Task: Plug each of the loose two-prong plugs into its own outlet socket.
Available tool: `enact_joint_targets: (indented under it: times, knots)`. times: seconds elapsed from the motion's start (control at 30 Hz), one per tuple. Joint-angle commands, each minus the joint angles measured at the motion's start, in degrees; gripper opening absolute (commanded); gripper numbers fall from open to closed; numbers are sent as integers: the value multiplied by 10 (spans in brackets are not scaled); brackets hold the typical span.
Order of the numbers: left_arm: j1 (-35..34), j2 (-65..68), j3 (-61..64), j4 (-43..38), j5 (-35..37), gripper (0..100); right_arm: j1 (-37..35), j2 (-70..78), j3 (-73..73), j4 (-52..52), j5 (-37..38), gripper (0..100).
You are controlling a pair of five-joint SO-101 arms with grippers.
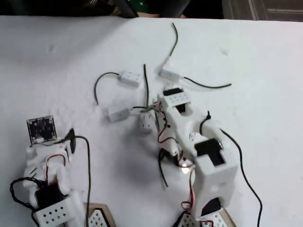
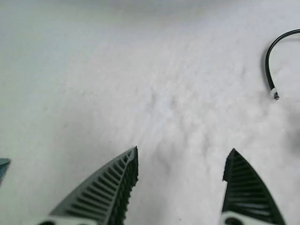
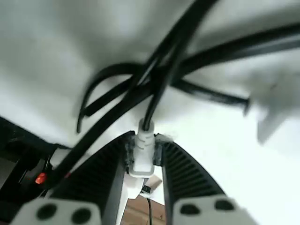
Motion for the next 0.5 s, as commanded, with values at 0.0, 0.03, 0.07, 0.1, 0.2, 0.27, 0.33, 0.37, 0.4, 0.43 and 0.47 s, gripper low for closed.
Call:
enact_joint_targets:
  times: [0.0, 0.03, 0.07, 0.1, 0.2, 0.27, 0.33, 0.37, 0.4, 0.43, 0.47]
  knots:
    - [2, -6, -3, -11, -5, 294, 0, -131, -3, 37, 1, 17]
    - [3, -6, -5, -11, -5, 294, 6, -167, 0, 38, 0, 17]
    - [3, -6, -8, -11, -5, 294, 10, -204, 8, 38, 0, 17]
    - [3, -6, -18, -7, -11, 294, 12, -240, 17, 38, 0, 17]
    - [5, -4, -49, 21, -37, 293, 15, -349, 47, 37, -9, 17]
    - [17, -3, -75, 49, -39, 293, 15, -415, 69, 36, -39, 17]
    - [40, -3, -105, 76, -40, 277, 13, -474, 92, 17, -68, 17]
    - [56, -3, -120, 88, -40, 261, 13, -503, 105, 3, -83, 17]
    - [72, -3, -135, 100, -40, 248, 12, -529, 122, -13, -98, 17]
    - [84, -2, -149, 113, -40, 238, 11, -555, 141, -27, -114, 17]
    - [96, -2, -161, 127, -40, 234, 10, -582, 161, -40, -128, 17]
